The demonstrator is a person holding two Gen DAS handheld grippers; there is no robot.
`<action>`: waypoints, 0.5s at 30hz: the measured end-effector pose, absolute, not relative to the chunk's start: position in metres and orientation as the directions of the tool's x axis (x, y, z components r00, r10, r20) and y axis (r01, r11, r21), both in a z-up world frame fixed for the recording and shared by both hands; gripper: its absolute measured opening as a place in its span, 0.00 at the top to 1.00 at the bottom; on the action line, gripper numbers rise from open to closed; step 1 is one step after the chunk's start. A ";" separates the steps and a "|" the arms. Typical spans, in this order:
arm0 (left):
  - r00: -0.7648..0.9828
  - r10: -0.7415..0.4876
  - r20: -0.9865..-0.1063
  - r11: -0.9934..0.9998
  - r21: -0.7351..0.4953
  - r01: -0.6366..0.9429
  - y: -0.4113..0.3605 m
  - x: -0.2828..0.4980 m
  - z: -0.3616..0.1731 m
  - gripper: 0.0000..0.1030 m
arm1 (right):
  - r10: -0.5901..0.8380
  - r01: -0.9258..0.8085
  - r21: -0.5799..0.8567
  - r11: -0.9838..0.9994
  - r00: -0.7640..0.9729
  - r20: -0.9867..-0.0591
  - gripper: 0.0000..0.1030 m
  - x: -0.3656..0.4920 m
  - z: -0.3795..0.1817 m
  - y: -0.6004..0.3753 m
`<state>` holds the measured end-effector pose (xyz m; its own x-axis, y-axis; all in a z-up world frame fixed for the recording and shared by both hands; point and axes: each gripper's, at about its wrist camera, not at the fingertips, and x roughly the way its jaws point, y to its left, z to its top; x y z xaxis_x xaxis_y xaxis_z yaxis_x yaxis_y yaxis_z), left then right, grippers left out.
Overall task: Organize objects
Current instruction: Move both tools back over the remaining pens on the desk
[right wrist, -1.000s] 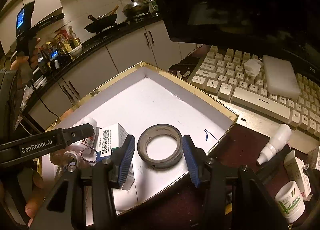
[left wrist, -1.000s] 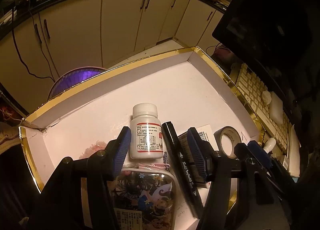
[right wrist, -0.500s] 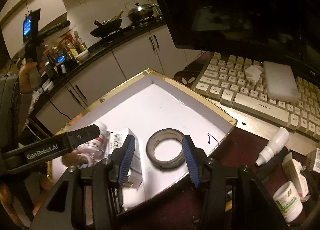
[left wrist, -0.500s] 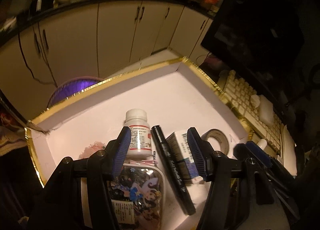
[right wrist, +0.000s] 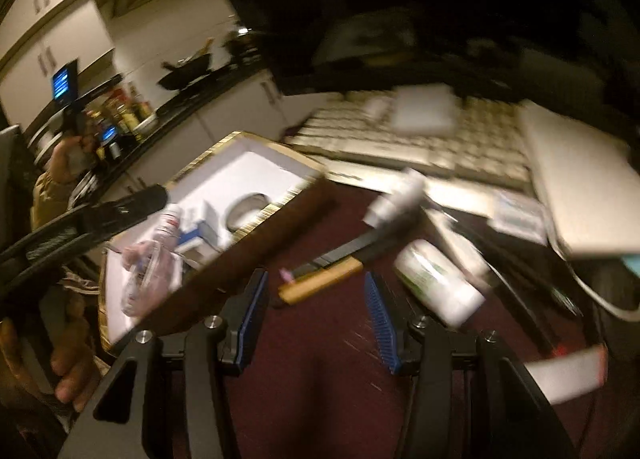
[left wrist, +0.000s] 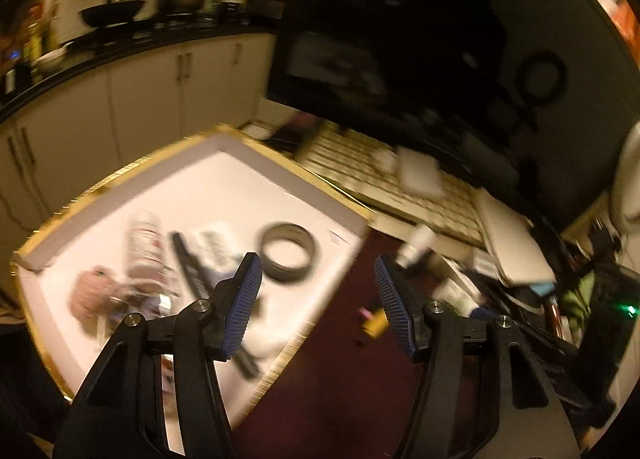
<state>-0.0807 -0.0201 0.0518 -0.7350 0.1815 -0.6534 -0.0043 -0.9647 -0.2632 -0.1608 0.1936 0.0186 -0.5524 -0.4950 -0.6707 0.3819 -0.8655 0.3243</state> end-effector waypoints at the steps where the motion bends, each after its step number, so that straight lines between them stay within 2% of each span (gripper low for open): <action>1: -0.729 0.190 -0.658 -0.966 -0.257 -0.019 -0.012 -0.080 0.051 0.43 | -0.490 0.366 0.332 -0.870 -0.554 -0.673 0.52 -0.159 0.015 0.202; 6: -0.701 0.223 -0.677 -0.966 -0.248 -0.068 0.020 -0.076 0.041 0.43 | -0.461 0.328 0.325 -0.887 -0.580 -0.671 0.52 -0.156 0.006 0.225; 10: -0.692 0.199 -0.694 -0.976 -0.202 -0.078 0.034 -0.075 0.034 0.43 | -0.410 0.293 0.286 -0.912 -0.625 -0.665 0.52 -0.156 0.004 0.239; 15: -0.658 0.215 -0.721 -0.972 -0.225 -0.071 0.043 -0.074 0.018 0.43 | -0.388 0.256 0.292 -0.922 -0.633 -0.670 0.52 -0.161 -0.006 0.253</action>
